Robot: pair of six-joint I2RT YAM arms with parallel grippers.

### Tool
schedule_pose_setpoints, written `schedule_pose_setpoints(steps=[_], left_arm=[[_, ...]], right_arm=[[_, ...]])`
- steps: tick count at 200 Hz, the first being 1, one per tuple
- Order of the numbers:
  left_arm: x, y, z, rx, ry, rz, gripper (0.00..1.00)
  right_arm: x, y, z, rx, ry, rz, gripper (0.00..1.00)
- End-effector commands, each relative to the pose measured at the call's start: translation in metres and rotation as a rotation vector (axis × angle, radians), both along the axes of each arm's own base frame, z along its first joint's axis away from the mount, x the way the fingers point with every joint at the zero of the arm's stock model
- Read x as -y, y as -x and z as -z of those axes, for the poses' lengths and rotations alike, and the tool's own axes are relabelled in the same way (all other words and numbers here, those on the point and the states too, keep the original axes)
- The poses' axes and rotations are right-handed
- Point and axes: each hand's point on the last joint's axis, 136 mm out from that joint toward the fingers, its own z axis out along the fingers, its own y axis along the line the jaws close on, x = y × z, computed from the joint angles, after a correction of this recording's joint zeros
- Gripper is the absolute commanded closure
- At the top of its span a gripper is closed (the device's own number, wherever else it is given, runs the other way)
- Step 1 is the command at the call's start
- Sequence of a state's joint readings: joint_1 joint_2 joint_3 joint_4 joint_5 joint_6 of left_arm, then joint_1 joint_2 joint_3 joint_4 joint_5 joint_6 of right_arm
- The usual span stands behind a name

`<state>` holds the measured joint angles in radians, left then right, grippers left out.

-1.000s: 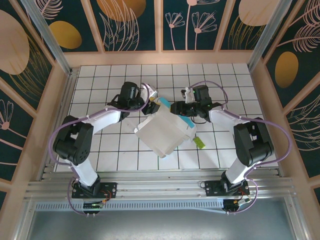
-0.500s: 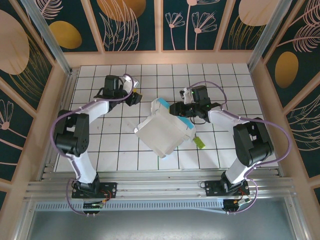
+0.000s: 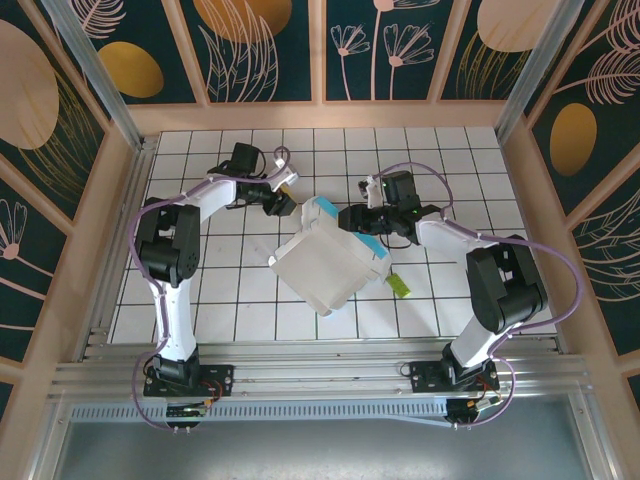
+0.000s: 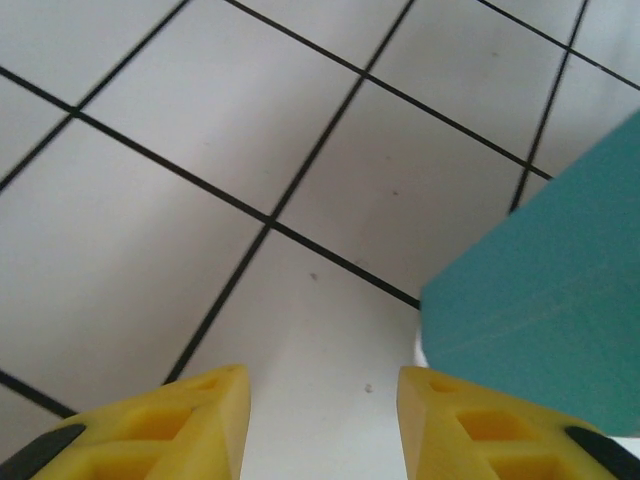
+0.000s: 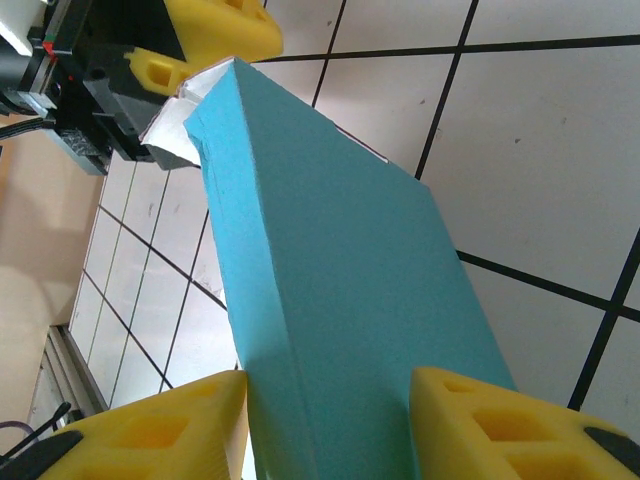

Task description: Fold the paper box

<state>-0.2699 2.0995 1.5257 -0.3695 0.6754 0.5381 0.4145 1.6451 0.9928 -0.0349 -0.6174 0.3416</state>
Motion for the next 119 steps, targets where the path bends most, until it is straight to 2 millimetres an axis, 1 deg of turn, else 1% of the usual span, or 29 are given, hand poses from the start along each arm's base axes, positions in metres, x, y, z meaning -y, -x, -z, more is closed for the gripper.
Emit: schedule_pose_setpoints(steps=[1, 36, 62, 84, 119], left_arm=[[0.014, 0.018, -0.001, -0.039, 0.025, 0.102, 0.57], [0.031, 0.024, 0.005, -0.067, 0.009, 0.14, 0.57], [0.039, 0.023, 0.011, -0.068, -0.01, 0.144, 0.59], [0.042, 0.023, 0.008, -0.065, 0.001, 0.152, 0.61], [0.05, 0.031, -0.002, -0.075, 0.048, 0.184, 0.66]], right_arm=[[-0.001, 0.001, 0.005, -0.003, 0.041, -0.005, 0.54], [-0.001, 0.001, 0.005, -0.003, 0.041, -0.007, 0.54], [-0.001, 0.002, 0.005, -0.003, 0.042, -0.004, 0.54], [-0.001, 0.003, 0.005, -0.002, 0.043, -0.007, 0.54], [-0.002, 0.003, 0.007, -0.006, 0.044, -0.007, 0.54]])
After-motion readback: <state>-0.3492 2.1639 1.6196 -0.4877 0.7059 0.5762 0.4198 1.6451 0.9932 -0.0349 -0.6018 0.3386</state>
